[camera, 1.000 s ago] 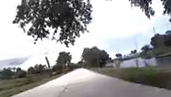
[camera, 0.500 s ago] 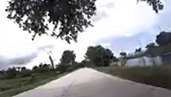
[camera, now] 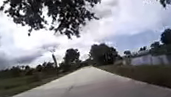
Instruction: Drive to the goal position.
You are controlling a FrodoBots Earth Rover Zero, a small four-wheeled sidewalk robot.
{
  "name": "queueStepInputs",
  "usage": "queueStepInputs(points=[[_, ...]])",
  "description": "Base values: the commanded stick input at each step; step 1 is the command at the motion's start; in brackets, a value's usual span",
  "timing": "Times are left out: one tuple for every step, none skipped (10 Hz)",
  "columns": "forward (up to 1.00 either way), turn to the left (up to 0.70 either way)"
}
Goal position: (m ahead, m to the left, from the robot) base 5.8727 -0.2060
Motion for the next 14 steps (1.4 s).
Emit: queueStepInputs(points=[[0.85, 0.00], [0.85, 0.00], [0.85, 0.00], [0.85, 0.00], [0.85, 0.00], [0.85, 0.00], [0.85, 0.00], [0.85, 0.00], [0.85, 0.00], [0.85, 0.00], [0.85, 0.00], [0.85, 0.00], [0.85, 0.00], [0.85, 0.00]])
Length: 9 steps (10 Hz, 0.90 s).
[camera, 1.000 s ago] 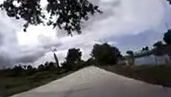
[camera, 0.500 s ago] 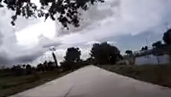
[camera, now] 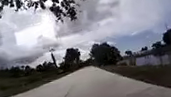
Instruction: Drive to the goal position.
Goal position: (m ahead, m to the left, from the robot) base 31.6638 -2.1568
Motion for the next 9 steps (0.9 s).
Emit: queueStepInputs(points=[[0.85, 0.00], [0.85, 0.00], [0.85, 0.00], [0.85, 0.00], [0.85, 0.00], [0.85, 0.00], [0.85, 0.00], [0.85, 0.15], [0.85, 0.33]])
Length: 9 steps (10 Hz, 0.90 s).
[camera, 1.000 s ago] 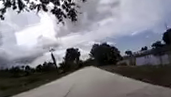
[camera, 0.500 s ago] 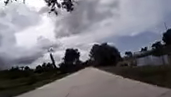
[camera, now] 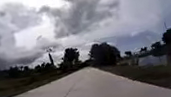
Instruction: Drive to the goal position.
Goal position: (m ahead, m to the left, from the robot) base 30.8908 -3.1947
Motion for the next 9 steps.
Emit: queueStepInputs(points=[[0.85, 0.15], [0.85, 0.00], [0.85, 0.00], [0.85, 0.00], [0.85, 0.00], [0.85, 0.00], [0.85, 0.00], [0.85, 0.00], [0.85, 0.00]])
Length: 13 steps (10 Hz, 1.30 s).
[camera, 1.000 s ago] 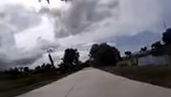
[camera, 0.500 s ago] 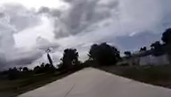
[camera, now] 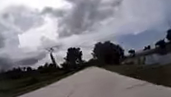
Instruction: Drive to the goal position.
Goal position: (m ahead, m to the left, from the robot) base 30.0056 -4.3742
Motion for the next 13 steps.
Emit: queueStepInputs(points=[[0.85, 0.00], [0.85, 0.00], [0.85, 0.00], [0.85, 0.00], [0.85, 0.16], [0.85, 0.34], [0.85, 0.18], [0.85, 0.00], [0.85, 0.00], [0.85, 0.00], [0.85, 0.00], [0.85, 0.00], [0.85, 0.00]])
